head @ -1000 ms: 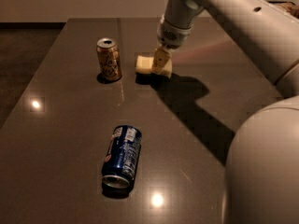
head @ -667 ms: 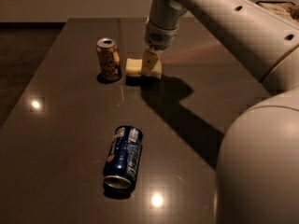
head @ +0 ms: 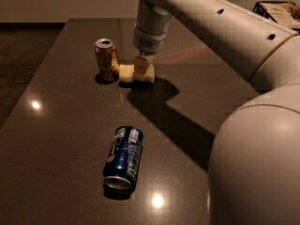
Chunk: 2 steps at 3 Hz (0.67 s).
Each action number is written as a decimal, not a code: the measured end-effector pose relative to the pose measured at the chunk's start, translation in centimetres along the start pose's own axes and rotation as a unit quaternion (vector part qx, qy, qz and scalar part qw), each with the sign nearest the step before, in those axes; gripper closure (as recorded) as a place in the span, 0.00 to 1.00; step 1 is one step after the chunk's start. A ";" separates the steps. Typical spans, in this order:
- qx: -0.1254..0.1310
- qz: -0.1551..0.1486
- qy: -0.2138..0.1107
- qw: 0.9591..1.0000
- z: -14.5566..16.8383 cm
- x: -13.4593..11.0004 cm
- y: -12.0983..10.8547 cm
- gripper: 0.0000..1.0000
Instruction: Move sponge near orange can
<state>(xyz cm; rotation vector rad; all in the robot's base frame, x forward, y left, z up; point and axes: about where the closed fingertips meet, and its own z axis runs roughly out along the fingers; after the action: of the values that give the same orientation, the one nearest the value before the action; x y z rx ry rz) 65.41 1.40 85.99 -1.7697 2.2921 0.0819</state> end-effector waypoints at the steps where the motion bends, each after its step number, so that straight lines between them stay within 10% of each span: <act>1: 0.000 0.000 0.000 1.000 0.2 -0.1 0.0 0.38; 2: -0.001 -0.001 -0.001 1.000 0.4 -0.1 0.0 0.14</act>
Offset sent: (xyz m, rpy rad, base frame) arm 0.0006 0.0008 -0.0015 0.0007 0.0004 0.0006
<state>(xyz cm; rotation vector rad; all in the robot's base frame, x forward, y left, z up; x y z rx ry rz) 65.55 1.61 85.61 -1.7716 2.2908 0.0847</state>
